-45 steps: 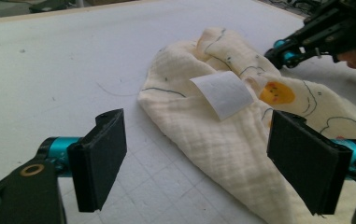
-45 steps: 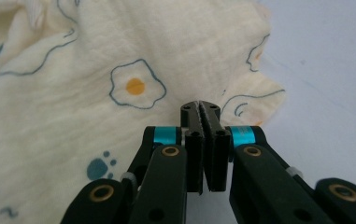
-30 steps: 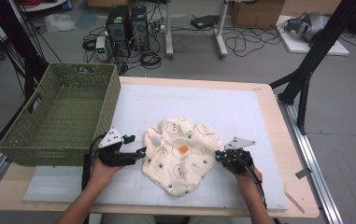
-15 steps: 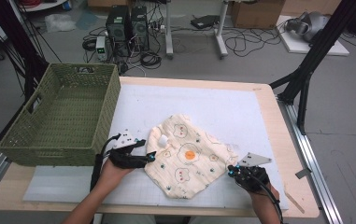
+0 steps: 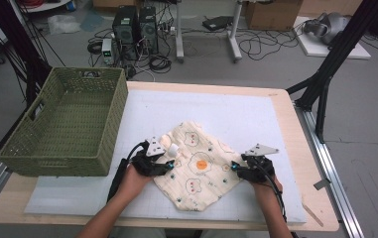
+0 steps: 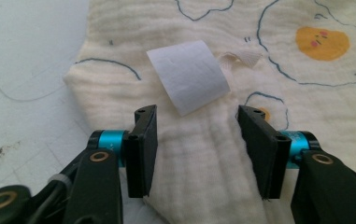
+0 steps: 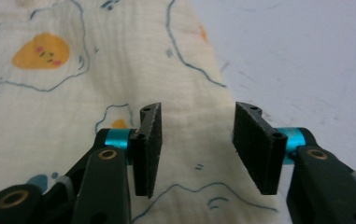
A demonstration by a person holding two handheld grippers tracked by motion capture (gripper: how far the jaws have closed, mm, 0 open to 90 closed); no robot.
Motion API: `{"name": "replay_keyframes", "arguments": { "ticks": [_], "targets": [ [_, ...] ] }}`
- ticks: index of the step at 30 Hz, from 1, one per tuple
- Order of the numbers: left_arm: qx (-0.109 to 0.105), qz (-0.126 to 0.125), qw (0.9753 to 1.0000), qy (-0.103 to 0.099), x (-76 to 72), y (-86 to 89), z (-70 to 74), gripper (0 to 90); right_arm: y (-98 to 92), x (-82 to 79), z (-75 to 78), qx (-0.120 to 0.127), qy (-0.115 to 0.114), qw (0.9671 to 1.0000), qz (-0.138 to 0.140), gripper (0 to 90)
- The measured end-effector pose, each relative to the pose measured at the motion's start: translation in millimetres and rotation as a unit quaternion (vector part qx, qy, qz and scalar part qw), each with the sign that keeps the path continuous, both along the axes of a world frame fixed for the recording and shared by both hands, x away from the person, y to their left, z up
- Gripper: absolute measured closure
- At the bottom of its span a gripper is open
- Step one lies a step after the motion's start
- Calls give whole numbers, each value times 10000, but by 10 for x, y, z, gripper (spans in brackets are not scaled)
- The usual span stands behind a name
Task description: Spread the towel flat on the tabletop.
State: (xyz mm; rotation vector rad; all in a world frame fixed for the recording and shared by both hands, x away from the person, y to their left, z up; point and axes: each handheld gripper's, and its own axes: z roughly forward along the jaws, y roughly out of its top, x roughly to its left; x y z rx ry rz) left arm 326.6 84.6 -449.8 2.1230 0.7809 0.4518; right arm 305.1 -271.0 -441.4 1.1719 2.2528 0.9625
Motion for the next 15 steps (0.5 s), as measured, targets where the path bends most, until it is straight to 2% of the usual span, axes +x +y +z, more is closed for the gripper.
{"name": "replay_keyframes", "arguments": {
  "ticks": [2,3,5,6,7,8,11,13,15],
  "targets": [
    [3,-40,10000,5,-4,-5,2,585,36,10,-29,-65,71,9999,82,576],
    [35,-63,10000,2,-10,-6,8,648,25,14,-28,-6,110,9998,144,621],
    [78,-56,10000,-6,-16,8,21,829,-1,8,-29,162,264,9992,250,744],
    [17,-35,10000,55,-7,31,24,842,-5,-5,-22,201,338,9988,293,815],
    [-48,16,9999,92,-1,57,29,849,-3,-24,-15,136,339,9988,333,865],
    [-110,99,9999,82,2,102,39,851,-1,-45,-10,87,338,9987,376,882],
    [-384,212,9989,137,6,230,67,850,-13,-124,9,-16,362,9985,405,885],
    [-623,254,9975,230,3,326,80,844,-34,-187,18,-40,400,9983,412,885],
    [-771,373,9959,293,-9,406,77,840,-51,-259,30,-89,423,9982,419,887]
  ]
}}
